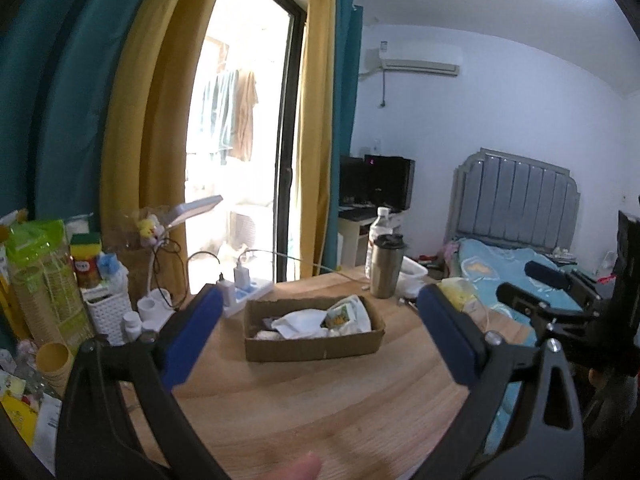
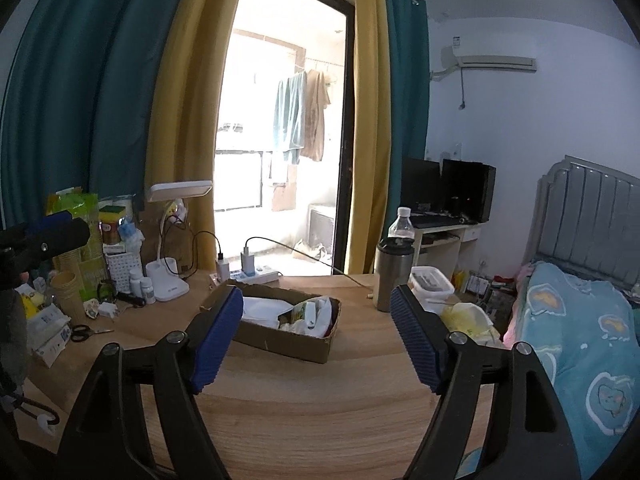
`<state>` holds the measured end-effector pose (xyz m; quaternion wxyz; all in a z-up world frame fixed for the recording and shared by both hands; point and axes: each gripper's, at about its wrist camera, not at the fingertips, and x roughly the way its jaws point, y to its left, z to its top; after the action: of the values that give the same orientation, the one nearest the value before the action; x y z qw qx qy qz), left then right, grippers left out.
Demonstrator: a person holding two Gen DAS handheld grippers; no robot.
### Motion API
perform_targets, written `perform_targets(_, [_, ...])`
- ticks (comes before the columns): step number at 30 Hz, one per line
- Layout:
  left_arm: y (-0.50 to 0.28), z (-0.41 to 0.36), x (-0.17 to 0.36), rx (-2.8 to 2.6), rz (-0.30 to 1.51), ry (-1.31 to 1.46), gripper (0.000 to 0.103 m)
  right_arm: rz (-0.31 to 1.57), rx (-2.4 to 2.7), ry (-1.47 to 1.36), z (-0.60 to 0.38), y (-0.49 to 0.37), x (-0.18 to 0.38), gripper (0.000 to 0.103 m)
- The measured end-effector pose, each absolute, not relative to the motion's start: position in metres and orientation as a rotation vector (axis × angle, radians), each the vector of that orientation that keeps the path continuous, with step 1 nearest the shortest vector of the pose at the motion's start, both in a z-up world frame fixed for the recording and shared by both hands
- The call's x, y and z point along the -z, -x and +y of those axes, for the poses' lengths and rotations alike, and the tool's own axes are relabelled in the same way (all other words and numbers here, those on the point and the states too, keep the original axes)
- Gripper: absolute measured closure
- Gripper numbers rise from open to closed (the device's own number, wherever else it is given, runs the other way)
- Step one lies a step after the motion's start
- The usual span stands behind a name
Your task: Organize soft objects
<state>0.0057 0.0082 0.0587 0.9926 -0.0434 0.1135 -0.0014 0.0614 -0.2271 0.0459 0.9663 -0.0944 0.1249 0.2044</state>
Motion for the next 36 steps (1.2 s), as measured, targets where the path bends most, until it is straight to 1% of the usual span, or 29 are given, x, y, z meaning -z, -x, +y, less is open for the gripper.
perform_targets(12, [-0.005, 0.002, -0.065, -0.029, 0.231, 0.065, 0.004, 0.255, -0.4, 0.179, -0.234, -0.063, -0.045, 0.023])
perform_targets(36, [-0.017, -0.002, -0.05, -0.032, 0.277, 0.05, 0.004, 0.279, -0.396, 0.175, -0.234, -0.068, -0.037, 0.023])
